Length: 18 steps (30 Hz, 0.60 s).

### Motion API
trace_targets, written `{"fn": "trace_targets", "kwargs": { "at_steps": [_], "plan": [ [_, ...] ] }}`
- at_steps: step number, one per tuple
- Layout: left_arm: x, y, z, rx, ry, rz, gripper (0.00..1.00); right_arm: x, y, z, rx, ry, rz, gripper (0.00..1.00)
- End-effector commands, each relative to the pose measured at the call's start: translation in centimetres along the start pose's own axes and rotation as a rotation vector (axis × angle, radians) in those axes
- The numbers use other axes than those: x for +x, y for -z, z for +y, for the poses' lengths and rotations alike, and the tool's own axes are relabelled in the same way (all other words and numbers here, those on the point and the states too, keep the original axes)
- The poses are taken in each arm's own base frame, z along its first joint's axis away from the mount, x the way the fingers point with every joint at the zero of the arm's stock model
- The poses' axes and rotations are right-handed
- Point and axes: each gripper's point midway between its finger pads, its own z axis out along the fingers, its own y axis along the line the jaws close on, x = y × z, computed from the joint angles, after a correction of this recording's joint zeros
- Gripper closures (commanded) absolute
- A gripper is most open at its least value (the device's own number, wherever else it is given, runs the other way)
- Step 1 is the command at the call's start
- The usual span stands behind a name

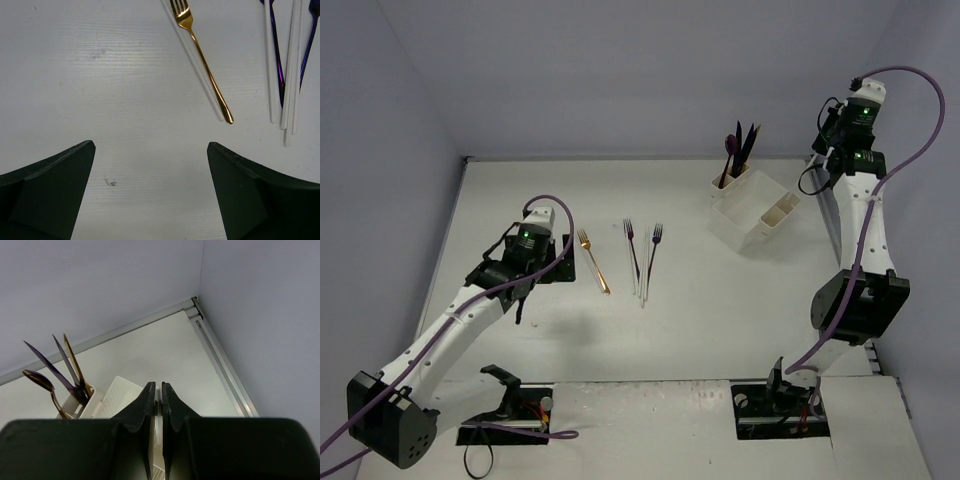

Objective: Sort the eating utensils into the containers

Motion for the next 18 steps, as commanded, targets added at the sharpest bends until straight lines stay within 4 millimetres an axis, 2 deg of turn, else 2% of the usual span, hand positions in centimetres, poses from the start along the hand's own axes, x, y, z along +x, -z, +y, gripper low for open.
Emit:
{"fn": "trace_targets", "kwargs": {
  "at_steps": [1, 6, 12, 15, 17, 18],
  "plan": [
    [-0.8, -0.1, -0.2, 0.011, 0.016, -0.02, 0.06, -2.1, -0.8, 0.1, -0.008, 0.015, -0.073, 1.0],
    [-0.6, -0.7, -0.5, 0.016, 0.025, 0.008, 0.06, 1.3, -3.0, 0.2, -0.023, 0.034, 0.009, 1.0],
    [-0.6, -1.2, -1.0, 0.024, 0.055, 0.031, 0.06, 3.9, -4.1, 0.3, -0.043, 0.048, 0.07, 0.97],
    [-0.4, -1.4, -1.2, 0.026, 0.082, 0.046, 0.06, 4.4, -4.0, 0.3, -0.049, 0.057, 0.082, 0.79],
    [-0.3, -1.5, -1.5, 0.032, 0.106, 0.055, 0.06, 3.9, -3.3, 0.4, -0.057, 0.06, 0.07, 0.61],
    [-0.3, -1.6, -1.6, 0.033, 0.115, 0.06, 0.06, 3.4, -2.9, 0.5, -0.062, 0.058, 0.058, 0.55]
  ]
}}
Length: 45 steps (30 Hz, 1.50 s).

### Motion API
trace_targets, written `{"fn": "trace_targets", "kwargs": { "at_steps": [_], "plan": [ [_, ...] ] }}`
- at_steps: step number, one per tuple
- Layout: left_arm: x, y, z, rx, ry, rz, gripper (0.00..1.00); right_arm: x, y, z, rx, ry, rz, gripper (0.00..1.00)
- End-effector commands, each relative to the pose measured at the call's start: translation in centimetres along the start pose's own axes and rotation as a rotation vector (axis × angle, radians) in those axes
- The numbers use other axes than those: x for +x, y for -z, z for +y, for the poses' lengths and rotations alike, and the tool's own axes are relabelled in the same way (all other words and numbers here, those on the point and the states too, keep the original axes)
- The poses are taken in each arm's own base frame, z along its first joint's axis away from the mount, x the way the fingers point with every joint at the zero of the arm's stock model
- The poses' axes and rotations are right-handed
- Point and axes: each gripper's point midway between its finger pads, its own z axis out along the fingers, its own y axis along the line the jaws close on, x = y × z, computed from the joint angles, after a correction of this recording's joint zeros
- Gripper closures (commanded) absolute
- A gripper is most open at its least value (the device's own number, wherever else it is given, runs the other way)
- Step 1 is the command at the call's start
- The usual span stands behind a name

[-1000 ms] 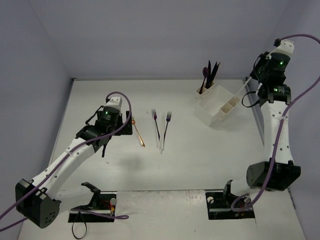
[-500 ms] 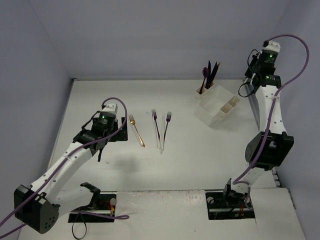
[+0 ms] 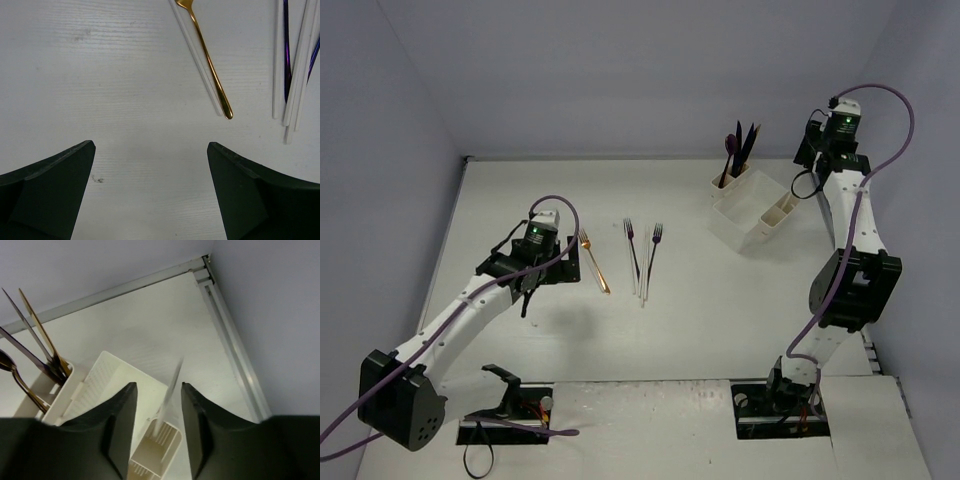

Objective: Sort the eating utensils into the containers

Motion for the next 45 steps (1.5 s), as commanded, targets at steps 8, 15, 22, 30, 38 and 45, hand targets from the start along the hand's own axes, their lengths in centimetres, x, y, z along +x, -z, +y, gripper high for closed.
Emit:
{"fn": "trace_targets", "kwargs": {
  "at_steps": [8, 15, 22, 30, 38, 45],
  "plan": [
    [-2.3, -0.4, -1.5, -0.005, 0.201, -0.011, 0.06, -8.4, 10.1, 1.0, -0.075, -0.034, -0.264, 0.2],
    [-2.2, -2.2, -1.9, -0.07, 0.321, 0.045, 0.06, -8.0, 17.7, -0.5, -0.024, -0.141, -0.359, 0.11],
    [-2.5, -4.9, -2.0, -0.147, 0.374, 0.072, 0.19, -5.2, 22.0, 1.2, -0.056, -0.197, -0.391, 0.1],
    [-3.0, -7.8, -3.0, -0.191, 0.408, 0.105, 0.45, -0.3, 23.5, 3.9, -0.169, -0.191, -0.333, 0.1],
    [-1.4, -10.4, -4.3, -0.222, 0.415, 0.169, 0.51, 1.7, 24.5, 5.1, -0.218, -0.166, -0.305, 0.09],
    [-0.9, -11.3, -5.2, -0.229, 0.416, 0.185, 0.52, 2.5, 25.0, 5.5, -0.232, -0.138, -0.299, 0.09]
  ]
}}
